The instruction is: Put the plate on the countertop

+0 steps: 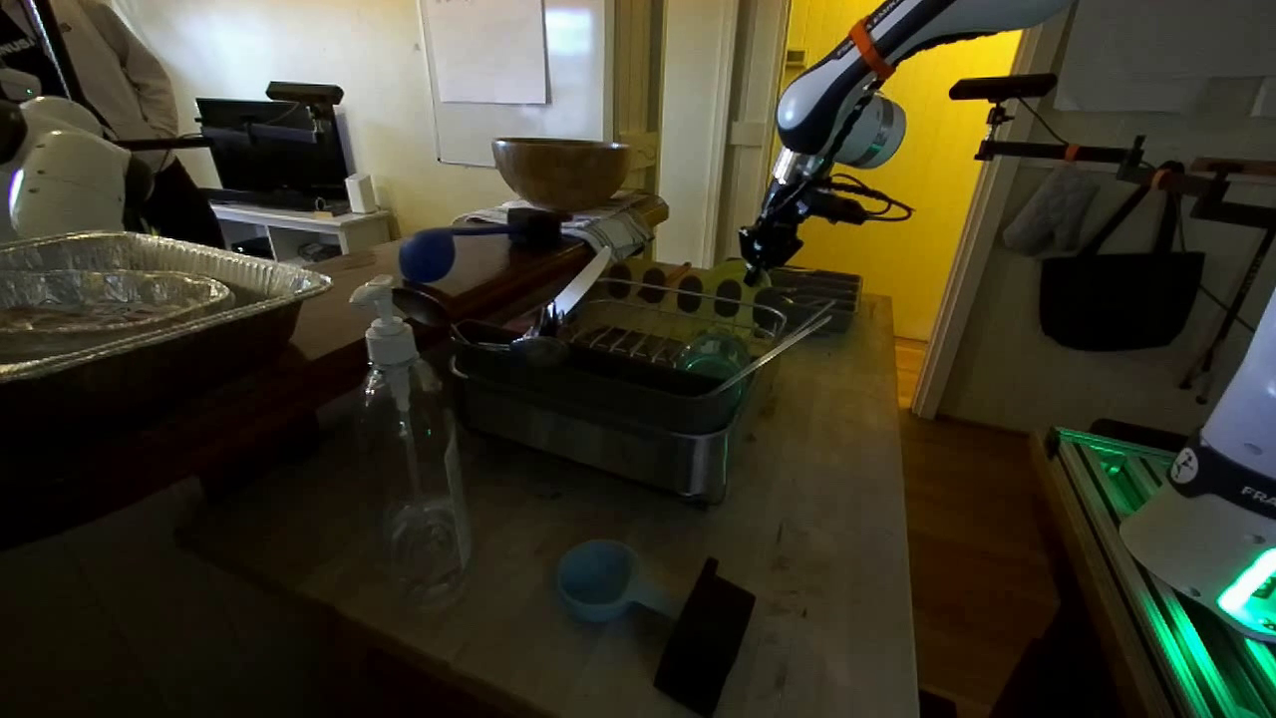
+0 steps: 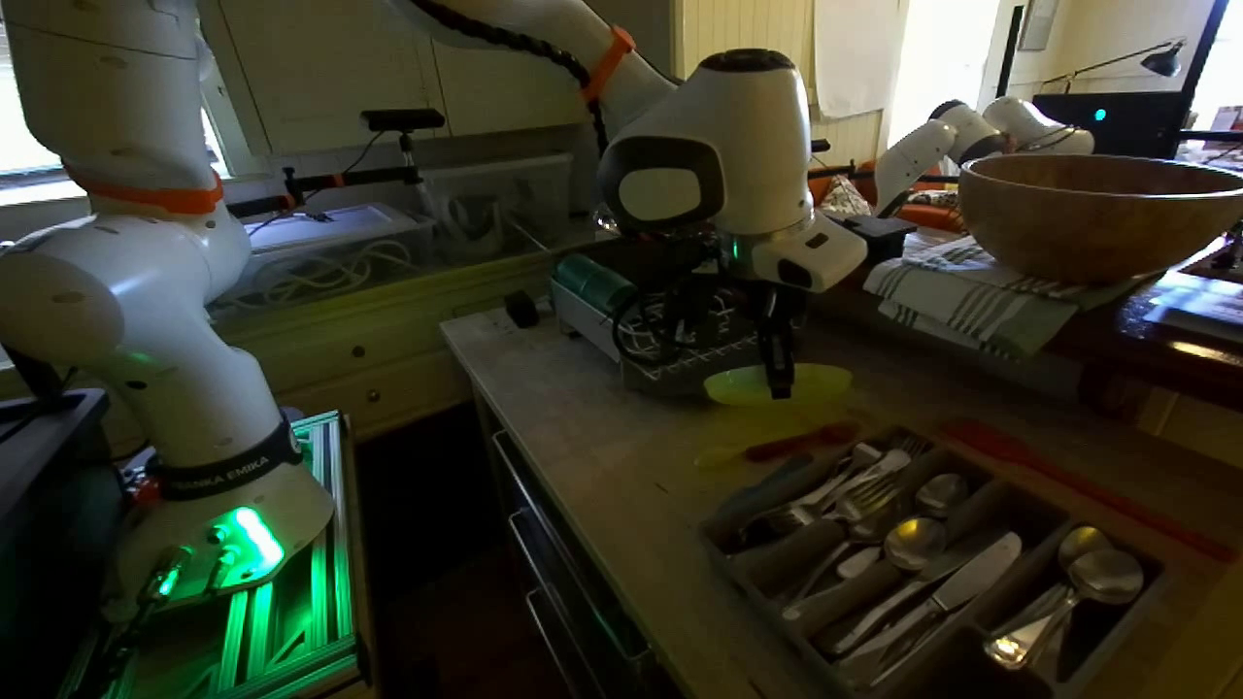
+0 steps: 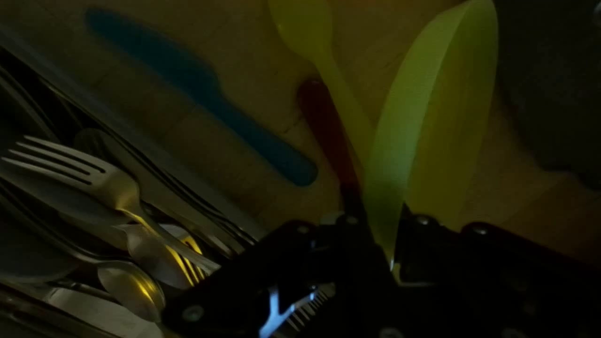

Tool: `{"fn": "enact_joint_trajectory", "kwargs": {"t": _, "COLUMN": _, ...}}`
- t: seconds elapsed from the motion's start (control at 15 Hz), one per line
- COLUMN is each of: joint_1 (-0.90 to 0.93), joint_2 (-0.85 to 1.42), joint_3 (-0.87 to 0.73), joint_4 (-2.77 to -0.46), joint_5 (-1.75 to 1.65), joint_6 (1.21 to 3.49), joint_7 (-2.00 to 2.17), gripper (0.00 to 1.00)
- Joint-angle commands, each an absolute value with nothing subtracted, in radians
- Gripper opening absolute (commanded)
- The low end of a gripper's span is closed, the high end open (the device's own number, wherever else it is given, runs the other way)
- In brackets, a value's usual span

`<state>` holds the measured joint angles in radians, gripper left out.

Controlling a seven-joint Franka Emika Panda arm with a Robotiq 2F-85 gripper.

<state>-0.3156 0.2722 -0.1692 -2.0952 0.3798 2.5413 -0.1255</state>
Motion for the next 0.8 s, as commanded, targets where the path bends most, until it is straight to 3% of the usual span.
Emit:
{"fn": "enact_joint_trajectory", "kwargs": {"t": 0.0, "joint_1": -0.307, "joint_2": 0.288, "joint_3": -0.175, "joint_4": -2.086, "joint_5": 0.359, "joint_6": 2.560, "joint_7": -0.092, "gripper": 0.04}}
{"fn": "enact_joint_trajectory", "kwargs": {"t": 0.73, "joint_1": -0.290, "joint_2": 0.460, "joint_3": -0.180, "joint_4": -1.964, "joint_5": 0.353, "joint_6": 2.667, "joint_7": 0.112, "gripper": 0.04}}
